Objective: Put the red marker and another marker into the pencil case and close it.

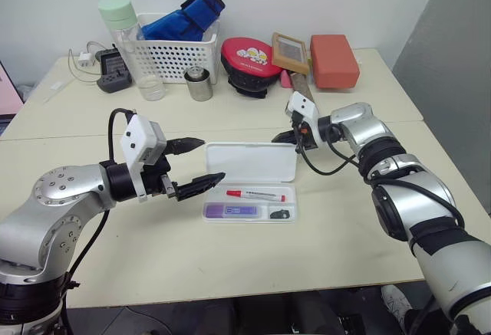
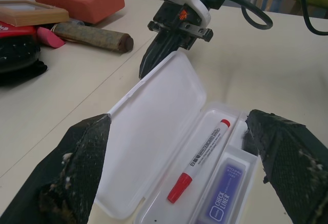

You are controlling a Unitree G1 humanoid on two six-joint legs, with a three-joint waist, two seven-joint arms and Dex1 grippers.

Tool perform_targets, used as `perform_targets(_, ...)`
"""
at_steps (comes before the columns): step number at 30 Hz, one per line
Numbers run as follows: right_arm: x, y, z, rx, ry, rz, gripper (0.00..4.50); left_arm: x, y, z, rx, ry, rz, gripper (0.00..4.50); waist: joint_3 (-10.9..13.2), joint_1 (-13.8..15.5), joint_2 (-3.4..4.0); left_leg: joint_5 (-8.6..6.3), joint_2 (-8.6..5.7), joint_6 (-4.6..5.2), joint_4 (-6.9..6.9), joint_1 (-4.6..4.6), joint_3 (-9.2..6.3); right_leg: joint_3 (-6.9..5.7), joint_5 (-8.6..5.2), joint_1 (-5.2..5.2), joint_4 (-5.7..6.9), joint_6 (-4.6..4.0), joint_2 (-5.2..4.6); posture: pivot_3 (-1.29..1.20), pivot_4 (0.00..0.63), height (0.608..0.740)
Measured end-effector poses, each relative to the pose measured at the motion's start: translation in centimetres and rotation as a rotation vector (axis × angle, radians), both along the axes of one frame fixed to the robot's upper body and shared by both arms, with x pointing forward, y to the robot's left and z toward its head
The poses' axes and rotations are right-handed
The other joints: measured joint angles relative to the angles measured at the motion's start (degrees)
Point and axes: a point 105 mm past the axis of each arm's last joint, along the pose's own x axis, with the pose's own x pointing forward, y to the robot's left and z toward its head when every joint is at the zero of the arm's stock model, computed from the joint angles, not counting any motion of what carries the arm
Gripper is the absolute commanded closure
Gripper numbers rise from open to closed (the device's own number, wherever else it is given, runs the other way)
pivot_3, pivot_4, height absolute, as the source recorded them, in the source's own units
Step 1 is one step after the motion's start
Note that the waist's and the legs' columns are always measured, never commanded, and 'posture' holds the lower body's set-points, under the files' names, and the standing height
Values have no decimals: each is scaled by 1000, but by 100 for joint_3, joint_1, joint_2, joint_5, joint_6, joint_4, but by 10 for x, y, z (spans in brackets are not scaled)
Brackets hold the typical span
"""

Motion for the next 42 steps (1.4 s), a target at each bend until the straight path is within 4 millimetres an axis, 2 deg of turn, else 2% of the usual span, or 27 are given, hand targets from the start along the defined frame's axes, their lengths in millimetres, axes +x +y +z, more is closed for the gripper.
perform_targets(13, -23, 18, 24, 41, -39, 228, 4453, 0, 0, 0, 0, 1, -3, 0, 1, 12, 2, 0, 0, -1, 0, 0, -2, -2, 0, 0, -1, 0, -1, 0, 150, 740)
perform_targets(21, -45, 22, 14, 6, -27, 336, 4453, -7, 0, -3, 43, 21, -40, 0, 3, 17, 4, -1, 0, -1, -1, -2, -5, -3, 0, -4, 0, 0, -6, 0, 150, 740)
perform_targets(32, -76, 22, -15, -82, 3, 410, 4453, -19, 0, -8, 87, 75, -110, 0, 3, 16, 5, -1, 2, 0, -1, -4, -5, -3, 0, -7, 0, 0, -6, 0, 150, 740)
perform_targets(42, -96, 28, -17, -91, -23, 451, 4453, -21, 1, -9, 97, 87, -128, 0, 3, 22, 5, -1, 1, 0, -1, -5, -5, -4, 0, -6, -1, 0, -6, 0, 150, 740)
